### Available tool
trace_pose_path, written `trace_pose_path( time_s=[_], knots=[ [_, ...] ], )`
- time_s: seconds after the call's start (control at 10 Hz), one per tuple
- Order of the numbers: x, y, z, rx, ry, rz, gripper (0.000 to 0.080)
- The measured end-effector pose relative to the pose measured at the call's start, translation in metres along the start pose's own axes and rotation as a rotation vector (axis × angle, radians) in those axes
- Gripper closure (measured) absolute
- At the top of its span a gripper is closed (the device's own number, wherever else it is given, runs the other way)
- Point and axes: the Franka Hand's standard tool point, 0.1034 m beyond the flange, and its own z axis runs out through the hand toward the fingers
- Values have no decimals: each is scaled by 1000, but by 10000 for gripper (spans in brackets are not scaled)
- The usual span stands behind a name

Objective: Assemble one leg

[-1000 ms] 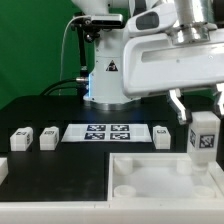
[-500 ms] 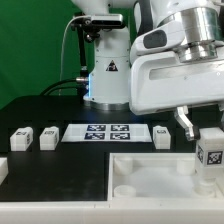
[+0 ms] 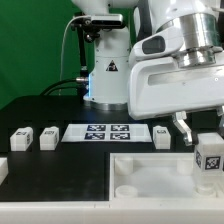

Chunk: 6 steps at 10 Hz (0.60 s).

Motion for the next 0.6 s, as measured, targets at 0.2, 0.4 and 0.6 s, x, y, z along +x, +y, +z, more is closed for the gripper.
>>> trace_pose_path(
  time_s=[0.2, 0.4, 0.6],
  knots=[
    [-5, 0, 3, 0, -9, 0, 508],
    [-5, -1, 7, 1, 18, 0, 508],
    [-5, -1, 8, 0, 31, 8, 508]
  ],
)
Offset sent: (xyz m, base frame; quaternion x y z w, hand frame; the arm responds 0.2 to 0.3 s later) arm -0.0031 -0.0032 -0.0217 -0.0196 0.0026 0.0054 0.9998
